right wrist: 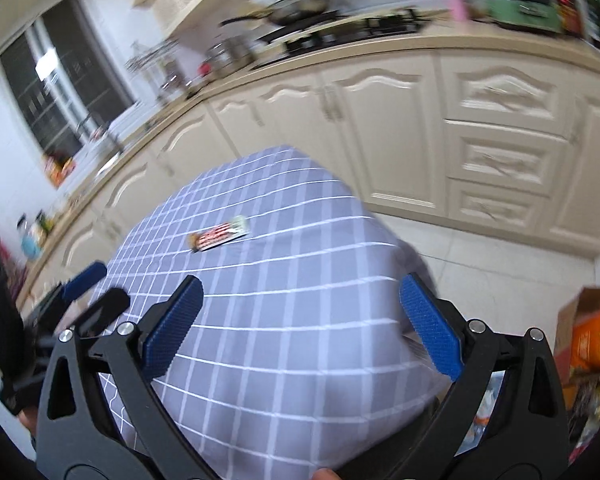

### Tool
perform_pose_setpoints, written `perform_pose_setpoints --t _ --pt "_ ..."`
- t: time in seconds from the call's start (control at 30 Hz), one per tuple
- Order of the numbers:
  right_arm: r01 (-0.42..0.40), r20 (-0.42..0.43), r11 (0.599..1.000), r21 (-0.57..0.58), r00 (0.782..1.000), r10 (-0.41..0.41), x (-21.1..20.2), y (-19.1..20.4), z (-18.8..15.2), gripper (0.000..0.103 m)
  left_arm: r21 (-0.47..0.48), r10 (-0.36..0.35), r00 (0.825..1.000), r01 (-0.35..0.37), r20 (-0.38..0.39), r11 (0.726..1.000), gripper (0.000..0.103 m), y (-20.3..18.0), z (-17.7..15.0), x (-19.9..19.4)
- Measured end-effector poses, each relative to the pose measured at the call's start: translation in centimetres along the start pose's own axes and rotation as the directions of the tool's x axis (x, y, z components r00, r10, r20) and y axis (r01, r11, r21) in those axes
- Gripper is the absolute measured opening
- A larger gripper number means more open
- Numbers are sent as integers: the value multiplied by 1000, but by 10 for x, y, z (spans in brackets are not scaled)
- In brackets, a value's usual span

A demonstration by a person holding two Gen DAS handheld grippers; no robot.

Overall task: Collect trash
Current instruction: 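Move both tools back over the table toward the snack bar and brown piece, then grasp the small brown piece with the left tool while the right tool grasps the red-white snack bar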

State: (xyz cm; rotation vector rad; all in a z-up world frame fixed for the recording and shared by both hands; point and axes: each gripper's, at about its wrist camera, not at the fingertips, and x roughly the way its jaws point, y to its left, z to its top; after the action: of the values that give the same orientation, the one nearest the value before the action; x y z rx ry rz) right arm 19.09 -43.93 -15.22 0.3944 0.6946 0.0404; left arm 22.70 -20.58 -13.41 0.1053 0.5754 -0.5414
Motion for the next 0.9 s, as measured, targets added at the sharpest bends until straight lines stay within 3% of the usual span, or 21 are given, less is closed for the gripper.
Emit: perform_pose_setpoints --t 0.1,0.23,0.47,0.67,0.73,0.8,0.83,0.9 --pt "-15 -25 999 -47 1000 14 23 17 5 97 -12 74 997 -74 -14 997 93 31 2 13" --pt "-38 -69 995 -89 997 32 53 31 10 97 -29 120 991 -122 -54 992 93 61 5 35" --pt "-36 -129 990 -138 991 18 98 43 23 97 15 169 978 -168 -124 986 93 75 11 85" --pt "-12 -177 974 -225 984 -29 133 45 35 97 -23 144 956 -155 -254 988 93 92 9 136" --pt "-16 -207 967 -256 978 -38 146 45 37 97 -29 132 958 -144 -256 989 92 95 12 142" --pt "-32 -237 954 -299 971 -42 158 48 37 97 -11 125 959 -132 -253 991 84 95 17 149" --pt "-39 -249 946 -322 967 -45 164 51 36 97 -10 98 958 -104 -269 994 71 95 18 154" --pt "-47 -273 929 -366 960 -59 173 57 34 97 -38 34 960 -47 -279 998 57 96 18 160"
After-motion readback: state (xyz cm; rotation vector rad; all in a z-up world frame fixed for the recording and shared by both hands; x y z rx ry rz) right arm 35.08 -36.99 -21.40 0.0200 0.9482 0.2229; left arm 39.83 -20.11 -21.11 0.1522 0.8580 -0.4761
